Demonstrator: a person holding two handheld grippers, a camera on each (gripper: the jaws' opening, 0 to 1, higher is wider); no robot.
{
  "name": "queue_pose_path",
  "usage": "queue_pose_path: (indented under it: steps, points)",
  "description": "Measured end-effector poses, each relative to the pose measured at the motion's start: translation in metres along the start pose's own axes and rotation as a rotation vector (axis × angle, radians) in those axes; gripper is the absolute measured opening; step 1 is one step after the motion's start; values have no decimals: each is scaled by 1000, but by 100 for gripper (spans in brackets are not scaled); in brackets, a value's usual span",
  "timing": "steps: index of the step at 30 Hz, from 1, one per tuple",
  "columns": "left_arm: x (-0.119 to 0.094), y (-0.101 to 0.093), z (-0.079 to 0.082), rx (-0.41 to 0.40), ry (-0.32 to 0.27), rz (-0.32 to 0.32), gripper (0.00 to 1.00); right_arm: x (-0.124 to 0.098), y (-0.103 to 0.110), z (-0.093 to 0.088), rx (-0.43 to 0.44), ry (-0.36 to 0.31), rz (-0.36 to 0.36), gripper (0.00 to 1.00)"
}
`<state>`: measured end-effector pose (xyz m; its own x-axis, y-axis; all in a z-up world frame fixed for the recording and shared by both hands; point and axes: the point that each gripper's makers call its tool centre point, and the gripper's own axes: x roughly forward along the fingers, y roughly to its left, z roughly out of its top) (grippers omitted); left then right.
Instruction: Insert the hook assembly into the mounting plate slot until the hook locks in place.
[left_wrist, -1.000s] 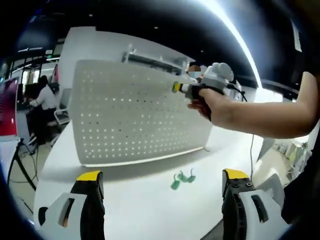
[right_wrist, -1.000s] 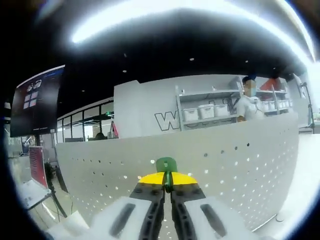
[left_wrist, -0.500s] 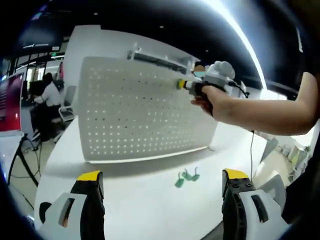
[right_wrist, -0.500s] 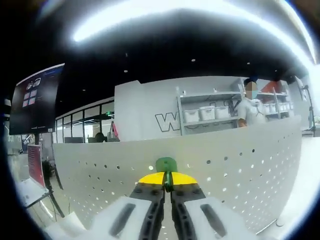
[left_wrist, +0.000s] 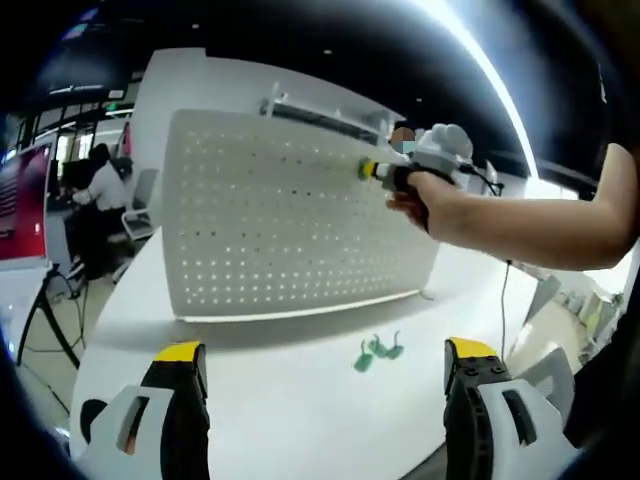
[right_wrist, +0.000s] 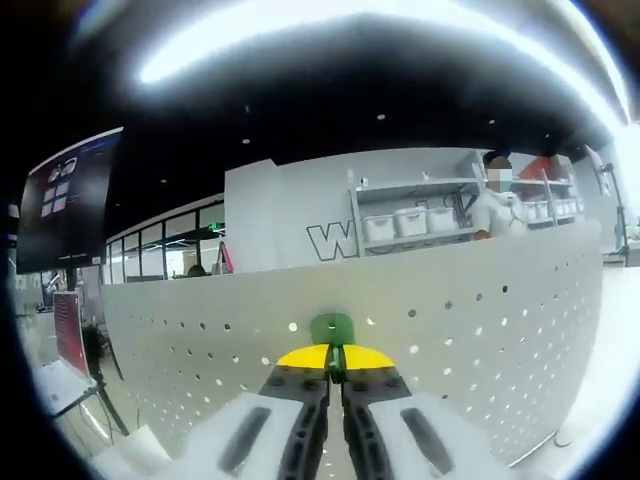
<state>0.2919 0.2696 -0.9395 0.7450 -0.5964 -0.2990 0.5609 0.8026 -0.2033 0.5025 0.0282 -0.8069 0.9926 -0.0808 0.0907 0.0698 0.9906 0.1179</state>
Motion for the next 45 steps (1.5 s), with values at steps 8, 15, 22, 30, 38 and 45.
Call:
queue_pose_path:
  steps: [8,15,22,30,38,45]
  points:
    - [-1,1,-5,1,12,5,100,0,1,0,16,5,-11,0]
    - [-5,1,-10,-7,19,14,100,0,1,1,63,29,-15,0]
    - [-7,1,-8,-9,12,20,100,2,1,-2,54,58,-15,1]
    - [-9,1,-8,-4,14,27,100,-3,2,1,64,59,-4,12]
    - [-12,2,-15,-8,43,37,100,-14,-5,35,50,2,37,17]
    - [-13,4,-22,-16,69,42,100,-32,-18,39,-10,44,106,20]
